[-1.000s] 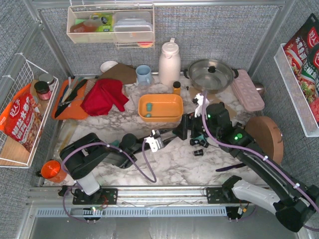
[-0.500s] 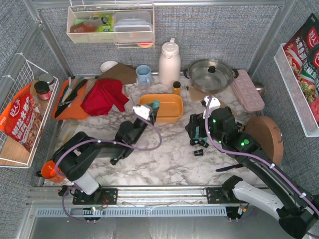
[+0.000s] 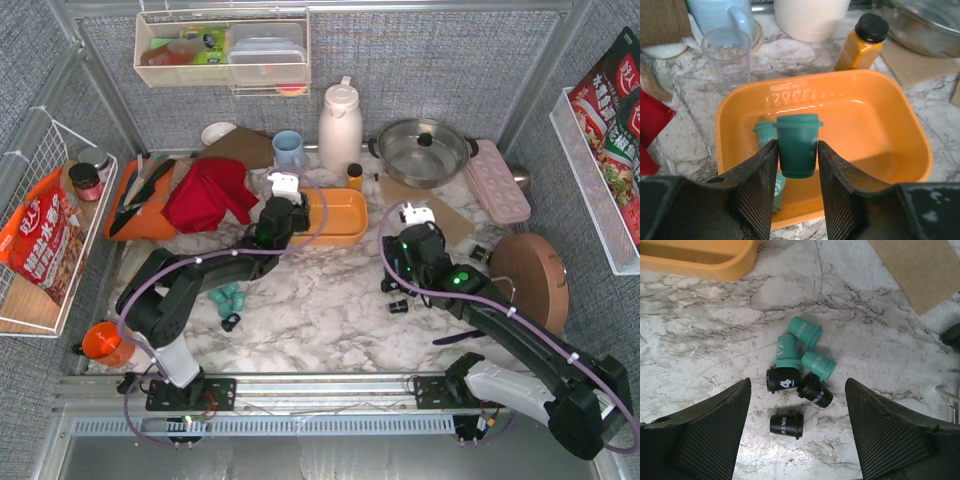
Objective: Mix the coffee capsules in the storage basket
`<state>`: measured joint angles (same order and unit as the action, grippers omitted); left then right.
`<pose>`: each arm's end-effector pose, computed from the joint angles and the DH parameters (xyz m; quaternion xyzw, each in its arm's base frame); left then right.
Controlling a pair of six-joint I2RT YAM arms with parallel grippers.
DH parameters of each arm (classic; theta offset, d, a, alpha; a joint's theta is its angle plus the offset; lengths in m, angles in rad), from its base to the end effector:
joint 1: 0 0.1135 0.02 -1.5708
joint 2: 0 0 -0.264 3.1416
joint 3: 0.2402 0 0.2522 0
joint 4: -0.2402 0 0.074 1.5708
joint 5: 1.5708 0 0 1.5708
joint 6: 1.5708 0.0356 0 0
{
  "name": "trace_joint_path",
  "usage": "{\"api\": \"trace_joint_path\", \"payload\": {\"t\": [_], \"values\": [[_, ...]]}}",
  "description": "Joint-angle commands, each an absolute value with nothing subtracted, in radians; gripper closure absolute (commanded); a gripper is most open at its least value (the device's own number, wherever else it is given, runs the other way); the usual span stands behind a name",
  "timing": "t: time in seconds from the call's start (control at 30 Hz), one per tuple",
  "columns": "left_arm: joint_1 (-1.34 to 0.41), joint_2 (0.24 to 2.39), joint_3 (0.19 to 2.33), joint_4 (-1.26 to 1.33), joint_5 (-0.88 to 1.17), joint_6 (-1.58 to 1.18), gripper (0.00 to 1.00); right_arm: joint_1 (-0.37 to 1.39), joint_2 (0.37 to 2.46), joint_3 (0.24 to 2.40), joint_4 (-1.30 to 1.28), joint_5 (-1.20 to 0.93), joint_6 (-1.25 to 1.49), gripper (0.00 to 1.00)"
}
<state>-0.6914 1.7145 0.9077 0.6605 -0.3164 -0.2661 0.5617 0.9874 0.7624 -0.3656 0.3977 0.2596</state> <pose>0.2977 -0.2320 0.2237 0.0571 0.7523 -0.1915 0.6277 0.1897 0.1031 0.2782 -0.0382 0.8690 0.0244 0.4927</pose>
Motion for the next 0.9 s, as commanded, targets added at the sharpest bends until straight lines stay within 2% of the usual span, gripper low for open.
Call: {"api": "trace_joint_path", "payload": {"t": [0.0, 0.33, 0.57, 0.7, 0.87], "values": [[-0.676, 1.751, 0.963, 0.525, -0.331, -0.335, 0.52, 0.56, 1.028, 0.754, -0.338, 0.444, 0.3, 0.2], [-0.669, 1.742, 0.998, 0.477, -0.312, -0.337, 0.38, 0.56, 1.076, 0.709, -0.378, 0.38, 0.392, 0.21], [-0.669, 1.545, 0.977, 0.326, -0.241, -0.279, 0.27, 0.55, 1.075, 0.627, -0.392, 0.428, 0.52, 0.28], [-0.669, 1.414, 0.902, 0.307, -0.211, -0.252, 0.24, 0.518, 1.088, 0.595, -0.382, 0.44, 0.595, 0.36], [-0.671, 1.274, 0.791, 0.335, -0.172, -0.237, 0.23, 0.473, 1.1, 0.57, -0.337, 0.434, 0.663, 0.36]]}}
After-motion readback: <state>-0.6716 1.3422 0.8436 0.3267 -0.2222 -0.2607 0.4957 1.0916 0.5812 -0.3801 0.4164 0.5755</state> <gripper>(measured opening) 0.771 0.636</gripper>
